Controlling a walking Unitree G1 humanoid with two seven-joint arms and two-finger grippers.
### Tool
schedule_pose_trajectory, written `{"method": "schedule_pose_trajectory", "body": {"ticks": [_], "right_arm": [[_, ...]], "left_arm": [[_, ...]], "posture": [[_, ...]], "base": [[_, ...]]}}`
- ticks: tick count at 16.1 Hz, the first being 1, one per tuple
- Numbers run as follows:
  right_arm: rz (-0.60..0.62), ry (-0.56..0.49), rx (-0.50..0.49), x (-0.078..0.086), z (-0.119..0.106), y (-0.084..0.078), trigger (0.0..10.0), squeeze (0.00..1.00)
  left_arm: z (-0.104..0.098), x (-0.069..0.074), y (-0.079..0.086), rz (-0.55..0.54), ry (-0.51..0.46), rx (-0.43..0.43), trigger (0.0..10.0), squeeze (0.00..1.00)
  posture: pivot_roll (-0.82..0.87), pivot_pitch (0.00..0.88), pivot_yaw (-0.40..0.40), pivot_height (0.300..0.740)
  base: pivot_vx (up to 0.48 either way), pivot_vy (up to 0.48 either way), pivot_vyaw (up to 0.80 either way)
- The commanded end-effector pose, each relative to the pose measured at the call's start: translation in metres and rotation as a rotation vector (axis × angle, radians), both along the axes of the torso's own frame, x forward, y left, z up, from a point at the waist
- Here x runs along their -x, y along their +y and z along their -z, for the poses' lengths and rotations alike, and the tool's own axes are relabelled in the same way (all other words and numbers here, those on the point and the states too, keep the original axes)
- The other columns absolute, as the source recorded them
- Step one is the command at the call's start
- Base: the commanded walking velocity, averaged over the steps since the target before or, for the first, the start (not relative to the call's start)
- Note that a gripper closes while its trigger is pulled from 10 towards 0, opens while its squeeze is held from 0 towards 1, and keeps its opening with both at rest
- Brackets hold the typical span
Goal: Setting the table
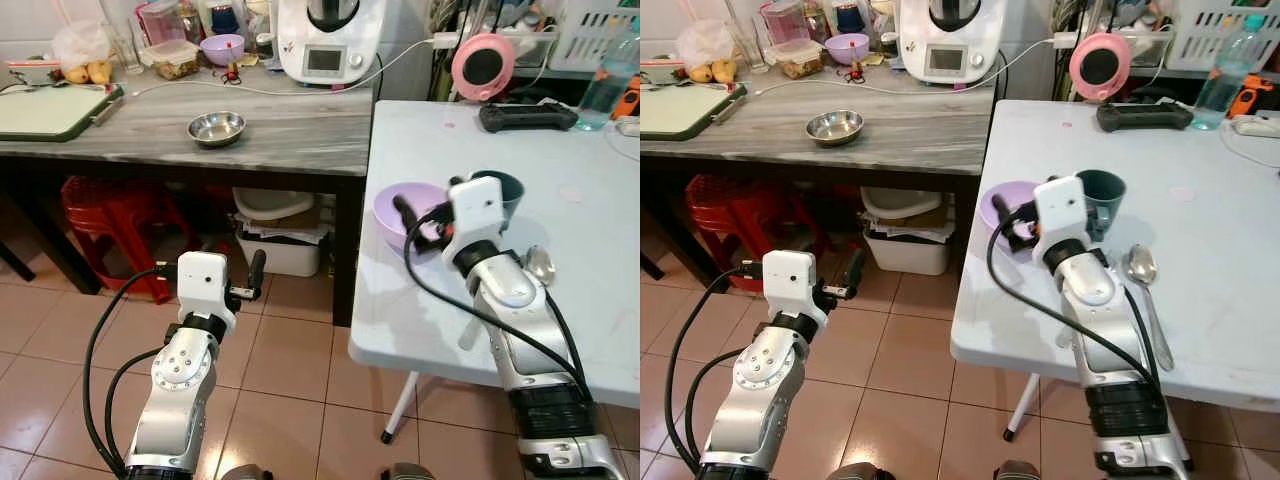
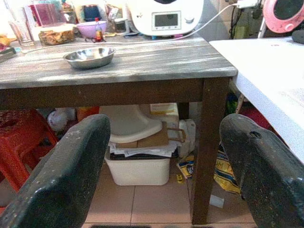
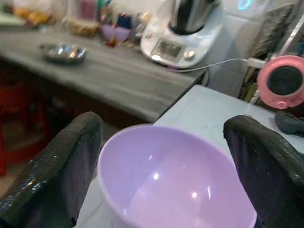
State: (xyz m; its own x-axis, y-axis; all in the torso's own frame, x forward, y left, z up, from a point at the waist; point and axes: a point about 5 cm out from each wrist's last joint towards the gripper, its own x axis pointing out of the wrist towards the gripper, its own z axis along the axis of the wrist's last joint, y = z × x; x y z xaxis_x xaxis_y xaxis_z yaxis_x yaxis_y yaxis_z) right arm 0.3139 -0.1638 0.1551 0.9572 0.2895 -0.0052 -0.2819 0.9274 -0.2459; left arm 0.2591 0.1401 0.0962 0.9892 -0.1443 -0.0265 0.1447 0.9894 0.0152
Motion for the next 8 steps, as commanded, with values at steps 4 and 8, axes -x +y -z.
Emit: {"method": "schedule_pose_trajectory", "body": {"ticks": [4, 8], "right_arm": [[-0.143, 0.105, 0.123, 0.001, 0.006, 0.0, 10.0, 0.0], [-0.234, 0.157, 0.212, -0.009, 0.004, 0.001, 10.0, 0.0]], "left_arm": [[0.002, 0.001, 0.0, -0.005, 0.02, 0.001, 10.0, 0.0], [0.006, 0.003, -0.002, -0.002, 0.045, 0.007, 10.0, 0.0]], "posture": [[-0.04, 0.0, 0.055, 0.74], [-0.04, 0.0, 0.051, 0.74]], "base": [[0.0, 0.0, 0.0], [0.0, 0.0, 0.0]]}}
